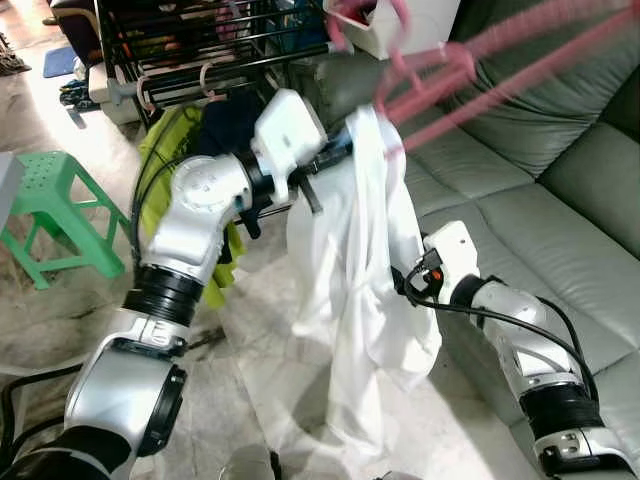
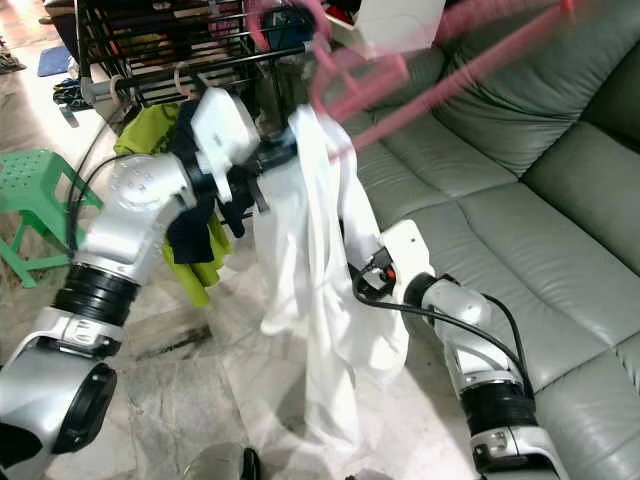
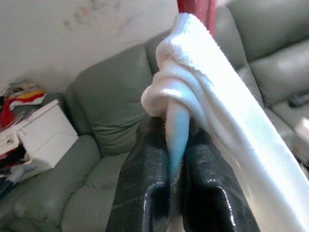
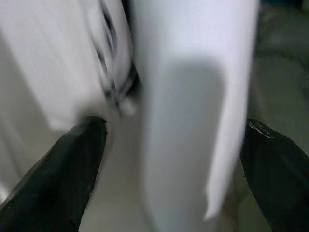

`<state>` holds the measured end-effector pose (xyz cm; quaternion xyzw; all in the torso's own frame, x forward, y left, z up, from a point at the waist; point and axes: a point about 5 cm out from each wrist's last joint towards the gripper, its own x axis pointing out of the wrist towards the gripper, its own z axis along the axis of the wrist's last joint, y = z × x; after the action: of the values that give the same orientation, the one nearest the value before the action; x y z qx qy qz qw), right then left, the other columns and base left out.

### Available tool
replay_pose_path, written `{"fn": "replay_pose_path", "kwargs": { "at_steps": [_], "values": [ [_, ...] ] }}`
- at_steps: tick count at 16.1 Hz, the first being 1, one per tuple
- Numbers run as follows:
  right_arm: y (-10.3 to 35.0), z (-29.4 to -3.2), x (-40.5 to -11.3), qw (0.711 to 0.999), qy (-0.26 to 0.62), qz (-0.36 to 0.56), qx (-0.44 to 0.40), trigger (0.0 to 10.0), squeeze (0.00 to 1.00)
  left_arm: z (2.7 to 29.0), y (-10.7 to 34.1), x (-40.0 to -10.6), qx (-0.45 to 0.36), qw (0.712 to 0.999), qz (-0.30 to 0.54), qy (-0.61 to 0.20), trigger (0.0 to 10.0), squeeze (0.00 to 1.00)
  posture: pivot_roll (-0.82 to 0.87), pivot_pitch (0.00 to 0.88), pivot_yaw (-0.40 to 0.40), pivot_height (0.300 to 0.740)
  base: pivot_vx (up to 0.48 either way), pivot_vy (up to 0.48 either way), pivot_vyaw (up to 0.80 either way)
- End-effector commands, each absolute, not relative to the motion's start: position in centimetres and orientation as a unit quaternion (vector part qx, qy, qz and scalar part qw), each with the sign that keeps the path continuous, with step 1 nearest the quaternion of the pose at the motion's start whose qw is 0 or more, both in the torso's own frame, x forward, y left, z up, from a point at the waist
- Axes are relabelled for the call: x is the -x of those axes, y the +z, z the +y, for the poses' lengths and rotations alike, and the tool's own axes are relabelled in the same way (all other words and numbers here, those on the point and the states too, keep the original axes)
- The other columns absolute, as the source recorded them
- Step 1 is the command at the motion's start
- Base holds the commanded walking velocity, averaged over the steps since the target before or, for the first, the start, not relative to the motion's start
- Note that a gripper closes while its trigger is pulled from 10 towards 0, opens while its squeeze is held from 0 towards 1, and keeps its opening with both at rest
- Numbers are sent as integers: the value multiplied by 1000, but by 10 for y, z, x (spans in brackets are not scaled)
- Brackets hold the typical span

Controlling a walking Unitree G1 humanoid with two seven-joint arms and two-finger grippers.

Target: Hang hanger

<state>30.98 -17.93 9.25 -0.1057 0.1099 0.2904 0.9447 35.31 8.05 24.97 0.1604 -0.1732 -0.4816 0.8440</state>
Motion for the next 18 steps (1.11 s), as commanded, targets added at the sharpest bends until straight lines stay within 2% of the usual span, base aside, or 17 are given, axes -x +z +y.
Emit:
{"fn": "replay_pose_path", "kwargs": {
  "at_steps": [1,2,3,4,5,7,8,9,10,11,12,14,16,17,18],
  "values": [
    [82,-180,-313,947,266,139,115,10000,651,88,282,-355,-130,856,-218,-450,0,0,-3,0,33,740,0,0,0],
    [75,-183,-312,948,255,152,118,10000,651,90,285,-356,-122,861,-219,-442,0,0,-1,0,31,740,0,0,0],
    [70,-186,-311,948,244,162,124,8118,639,94,288,-357,-114,868,-216,-433,0,0,3,0,30,740,0,0,0],
    [66,-191,-310,949,229,171,133,3137,580,98,288,-358,-116,874,-214,-421,0,0,9,0,26,740,0,0,0],
    [64,-199,-309,951,211,176,140,0,463,104,287,-360,-126,880,-208,-407,0,0,9,0,26,740,0,0,0],
    [67,-215,-306,956,186,175,147,0,314,119,286,-367,-129,897,-198,-374,0,0,4,0,25,740,0,0,0],
    [70,-222,-306,957,176,172,152,0,184,123,284,-369,-143,900,-194,-363,0,0,4,0,25,740,0,0,0],
    [75,-235,-306,960,156,165,164,0,133,131,277,-371,-167,904,-184,-349,0,0,-10,0,26,740,0,0,0],
    [80,-246,-306,962,137,159,174,0,0,136,268,-372,-180,905,-173,-344,0,0,-10,0,26,740,0,0,0],
    [92,-268,-307,966,90,150,189,0,0,146,252,-371,-196,905,-149,-347,0,0,-22,0,28,740,0,0,0],
    [98,-279,-308,968,65,145,195,0,0,150,245,-370,-200,905,-137,-349,0,0,-26,0,27,740,0,0,0],
    [120,-306,-313,973,-10,118,198,0,0,167,241,-373,-172,919,-107,-338,0,0,-24,0,21,740,0,0,0],
    [145,-324,-319,975,-75,77,195,0,0,177,239,-372,-150,917,-88,-360,0,0,-23,0,18,740,0,0,0],
    [167,-332,-326,976,-119,35,177,0,0,178,228,-360,-123,890,-55,-436,0,0,-25,0,15,740,0,0,0],
    [178,-334,-329,976,-136,15,172,0,0,178,222,-354,-98,877,-37,-470,0,0,-25,0,14,740,0,0,0]
  ]
}}
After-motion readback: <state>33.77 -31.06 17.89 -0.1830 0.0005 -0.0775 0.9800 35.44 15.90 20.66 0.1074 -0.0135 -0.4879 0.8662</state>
